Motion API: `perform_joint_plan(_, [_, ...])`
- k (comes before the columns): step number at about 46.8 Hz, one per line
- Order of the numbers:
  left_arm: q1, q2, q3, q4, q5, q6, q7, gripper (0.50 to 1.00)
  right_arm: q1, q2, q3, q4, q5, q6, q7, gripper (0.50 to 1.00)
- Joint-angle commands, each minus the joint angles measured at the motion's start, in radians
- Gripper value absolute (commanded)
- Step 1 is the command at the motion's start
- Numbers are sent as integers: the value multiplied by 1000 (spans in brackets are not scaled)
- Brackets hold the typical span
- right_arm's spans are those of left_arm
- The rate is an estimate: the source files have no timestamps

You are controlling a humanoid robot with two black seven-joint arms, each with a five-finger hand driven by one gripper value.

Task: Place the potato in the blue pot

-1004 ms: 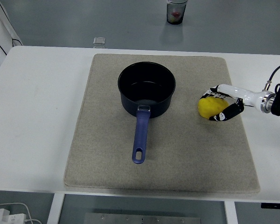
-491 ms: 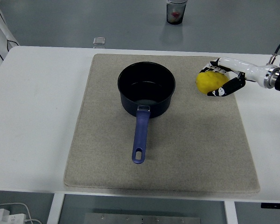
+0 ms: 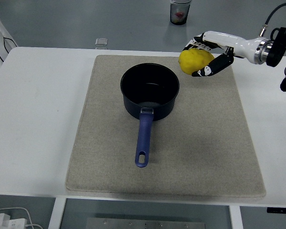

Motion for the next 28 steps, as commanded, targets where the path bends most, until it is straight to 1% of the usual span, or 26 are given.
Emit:
perform_joint_plan(1, [0, 0, 0, -1, 0, 0, 0, 996, 16, 40, -22, -28, 2, -1, -3, 500])
perform_joint_plan(10, [0, 0, 0, 0, 0, 0, 0, 996, 39, 149, -30, -93, 2, -1, -7, 500])
perform_joint_plan(19, [0, 0, 0, 0, 0, 0, 0, 996, 69, 247, -71, -159, 3, -7, -7, 500])
perform_joint_plan(28, [0, 0, 0, 0, 0, 0, 0, 996, 69, 308, -73, -205, 3, -1, -7, 500])
